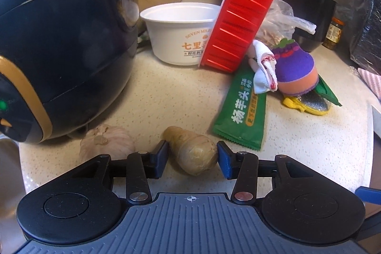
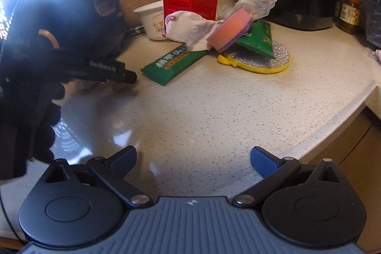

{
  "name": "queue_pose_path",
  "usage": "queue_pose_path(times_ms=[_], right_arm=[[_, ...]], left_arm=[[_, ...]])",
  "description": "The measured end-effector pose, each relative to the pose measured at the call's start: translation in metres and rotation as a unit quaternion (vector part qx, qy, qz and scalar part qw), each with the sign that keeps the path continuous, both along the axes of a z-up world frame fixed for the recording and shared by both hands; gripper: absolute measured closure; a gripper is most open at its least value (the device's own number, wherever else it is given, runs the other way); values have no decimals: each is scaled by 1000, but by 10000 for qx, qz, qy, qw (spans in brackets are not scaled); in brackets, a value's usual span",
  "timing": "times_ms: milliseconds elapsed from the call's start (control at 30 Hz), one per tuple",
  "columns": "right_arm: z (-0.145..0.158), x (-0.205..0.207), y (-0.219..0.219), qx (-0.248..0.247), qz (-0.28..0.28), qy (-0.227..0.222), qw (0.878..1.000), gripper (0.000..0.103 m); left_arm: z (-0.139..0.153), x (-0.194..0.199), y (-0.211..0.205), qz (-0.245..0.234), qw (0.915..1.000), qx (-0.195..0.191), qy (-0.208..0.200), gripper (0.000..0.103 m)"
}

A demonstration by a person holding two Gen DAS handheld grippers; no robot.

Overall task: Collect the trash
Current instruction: 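Grasp the ginger root with the left tool while the right tool grasps the garlic bulb, then carry ginger and garlic to the green bin and open both tools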

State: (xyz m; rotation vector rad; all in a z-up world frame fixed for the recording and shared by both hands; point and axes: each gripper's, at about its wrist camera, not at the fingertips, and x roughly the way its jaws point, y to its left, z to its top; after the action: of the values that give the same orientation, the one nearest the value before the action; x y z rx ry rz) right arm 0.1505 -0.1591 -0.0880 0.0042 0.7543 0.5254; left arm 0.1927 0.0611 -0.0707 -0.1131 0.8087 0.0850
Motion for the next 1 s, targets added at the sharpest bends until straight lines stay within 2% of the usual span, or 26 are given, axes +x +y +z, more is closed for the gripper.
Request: queue_pose_path(times_ms=[67, 167, 267, 400, 633, 800, 933, 1000], right_arm=[[8, -1, 1, 123, -51, -183, 9997, 1], [21, -1, 14, -41, -121, -657, 9978, 1], [30, 4, 36, -43, 380, -895, 9952, 1], [35, 22, 82, -69, 1344, -854, 9872, 2], [33, 52, 169, 162, 1913, -670, 9791, 9], [25, 52, 216, -310, 2071, -882, 9738, 22], [19, 54, 231, -490, 2099, -769, 9735, 33], [17, 56, 230, -556, 2034, -676, 9752, 47]], left_arm=[[4, -9, 9, 133, 9994, -324, 30, 54], [16, -37, 27, 347, 9969, -679, -210, 54], [29, -72, 46, 642, 9927, -942, -398, 54], [44, -124, 75, 1121, 9840, -1230, -643, 54], [55, -198, 107, 1925, 9703, -1280, -719, 54], [56, -226, 121, 2133, 9645, -1335, -802, 54], [59, -232, 127, 2069, 9644, -1373, -911, 54], [58, -229, 127, 1961, 9656, -1417, -951, 54]])
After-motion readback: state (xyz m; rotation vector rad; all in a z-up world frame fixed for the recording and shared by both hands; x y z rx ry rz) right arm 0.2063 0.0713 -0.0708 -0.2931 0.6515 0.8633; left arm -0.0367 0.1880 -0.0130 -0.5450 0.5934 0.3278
